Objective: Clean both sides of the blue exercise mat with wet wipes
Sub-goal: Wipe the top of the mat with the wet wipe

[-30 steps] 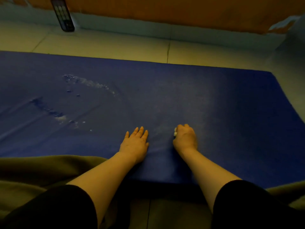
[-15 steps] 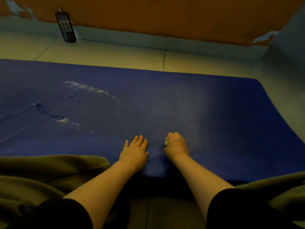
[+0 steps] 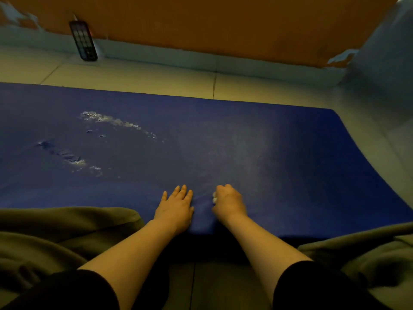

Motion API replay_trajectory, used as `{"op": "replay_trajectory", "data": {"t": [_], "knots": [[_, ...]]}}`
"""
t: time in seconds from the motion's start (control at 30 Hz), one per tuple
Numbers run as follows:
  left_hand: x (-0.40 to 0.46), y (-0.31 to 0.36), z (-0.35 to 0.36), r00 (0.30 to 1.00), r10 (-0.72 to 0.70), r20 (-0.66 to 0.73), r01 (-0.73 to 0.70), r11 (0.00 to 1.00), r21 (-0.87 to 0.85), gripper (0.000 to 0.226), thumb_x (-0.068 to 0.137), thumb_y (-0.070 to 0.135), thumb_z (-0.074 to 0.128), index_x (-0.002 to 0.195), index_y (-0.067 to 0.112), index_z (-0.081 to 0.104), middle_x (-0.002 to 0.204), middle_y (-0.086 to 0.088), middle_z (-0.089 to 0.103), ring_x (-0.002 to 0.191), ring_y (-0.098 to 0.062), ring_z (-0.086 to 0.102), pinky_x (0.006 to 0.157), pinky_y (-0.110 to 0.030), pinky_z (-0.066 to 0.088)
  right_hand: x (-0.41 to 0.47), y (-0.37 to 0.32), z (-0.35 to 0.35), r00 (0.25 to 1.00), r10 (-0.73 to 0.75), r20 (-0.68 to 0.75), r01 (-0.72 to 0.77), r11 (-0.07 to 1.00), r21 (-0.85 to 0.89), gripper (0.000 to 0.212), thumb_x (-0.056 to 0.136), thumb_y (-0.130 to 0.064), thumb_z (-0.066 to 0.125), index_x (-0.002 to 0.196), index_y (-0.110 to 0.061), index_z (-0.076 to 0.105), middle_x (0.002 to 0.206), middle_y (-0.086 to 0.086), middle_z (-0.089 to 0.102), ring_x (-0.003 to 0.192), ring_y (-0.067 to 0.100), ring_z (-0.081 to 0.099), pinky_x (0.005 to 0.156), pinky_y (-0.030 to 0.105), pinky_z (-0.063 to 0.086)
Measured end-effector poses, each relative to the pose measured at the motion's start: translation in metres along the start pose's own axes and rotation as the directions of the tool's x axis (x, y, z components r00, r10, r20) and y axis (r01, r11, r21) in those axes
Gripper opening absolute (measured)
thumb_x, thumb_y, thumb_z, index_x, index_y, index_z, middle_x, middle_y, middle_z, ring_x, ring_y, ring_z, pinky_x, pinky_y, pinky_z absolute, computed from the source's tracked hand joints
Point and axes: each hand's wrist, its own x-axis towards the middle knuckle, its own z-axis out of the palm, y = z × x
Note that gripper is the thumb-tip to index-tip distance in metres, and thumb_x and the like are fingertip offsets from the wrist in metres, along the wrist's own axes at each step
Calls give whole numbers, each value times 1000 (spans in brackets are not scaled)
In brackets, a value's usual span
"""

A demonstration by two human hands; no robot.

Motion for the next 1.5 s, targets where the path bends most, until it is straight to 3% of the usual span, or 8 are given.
{"op": "replay_trajectory", "data": {"t": [0.13, 0.4, 0.63, 0.9, 1.07, 1.13, 1.37, 1.5], "knots": [[-3, 2, 2, 1000, -3, 1, 3, 1000, -7, 60, 106, 37, 26, 155, 15, -1, 162, -6, -8, 149, -22, -6, 119, -47, 0, -12, -20, 1, 983, -170, 74, 170, 985, 8, 22, 92, -13, 51, 112, -6, 55, 118, 16, 50, 106, 34, 53, 88, 35, 41], [-14, 0, 2, 999, 33, 15, -33, 999, -15, 61, 106, 38, 27, 155, 16, -1, 162, -6, -9, 149, -23, -6, 120, -48, 1, -14, 44, -16, 983, 179, -41, -179, 984, -17, 20, 92, -11, 47, 108, -5, 57, 115, 16, 52, 104, 35, 54, 84, 38, 46], [-21, 7, 5, 1000, 1, 10, -1, 1000, 4, 61, 106, 37, 28, 155, 16, 0, 162, -7, -8, 149, -24, -6, 120, -49, 1, -34, -19, 2, 986, -151, 67, 149, 988, 31, 22, 89, -12, 54, 110, -7, 56, 116, 15, 51, 104, 34, 54, 88, 35, 44], [-31, 0, 6, 999, 49, 9, -48, 999, -19, 61, 105, 39, 28, 155, 18, 0, 162, -6, -9, 149, -23, -7, 120, -47, -2, -36, 37, -16, 984, 174, -31, -176, 983, -57, 21, 92, -13, 48, 110, -5, 56, 118, 17, 52, 106, 36, 54, 87, 38, 44], [-35, 5, 10, 1000, 27, -3, -27, 999, -33, 61, 105, 37, 31, 155, 19, 1, 162, -6, -8, 149, -23, -7, 120, -49, -2, -61, -35, 7, 985, -159, 62, 157, 987, 39, 25, 88, -14, 55, 112, -6, 56, 116, 18, 52, 104, 36, 54, 85, 37, 43], [-36, 6, 10, 999, 34, -1, -34, 999, -32, 62, 105, 37, 32, 155, 19, 2, 162, -7, -7, 149, -23, -6, 120, -49, -1, -68, -35, 8, 980, -190, 62, 188, 981, 38, 25, 89, -15, 54, 112, -6, 56, 116, 18, 52, 104, 36, 54, 85, 37, 43], [-40, 3, 8, 998, 61, -9, -61, 998, -19, 75, 100, 54, 34, 155, 17, 1, 162, -7, -9, 149, -24, -7, 119, -50, -1, -63, 53, -19, 962, 262, -83, -268, 961, -72, 22, 93, -12, 49, 109, -1, 58, 117, 20, 53, 105, 39, 54, 85, 40, 46], [-40, 5, 12, 998, 58, -18, -58, 998, -28, 97, 88, 68, 46, 155, 16, 0, 162, -8, -9, 149, -25, -9, 119, -52, -4, -73, -7, 2, 999, 35, 9, -35, 999, 16, 23, 87, -15, 56, 108, -5, 58, 115, 18, 54, 103, 36, 56, 86, 36, 45]]}}
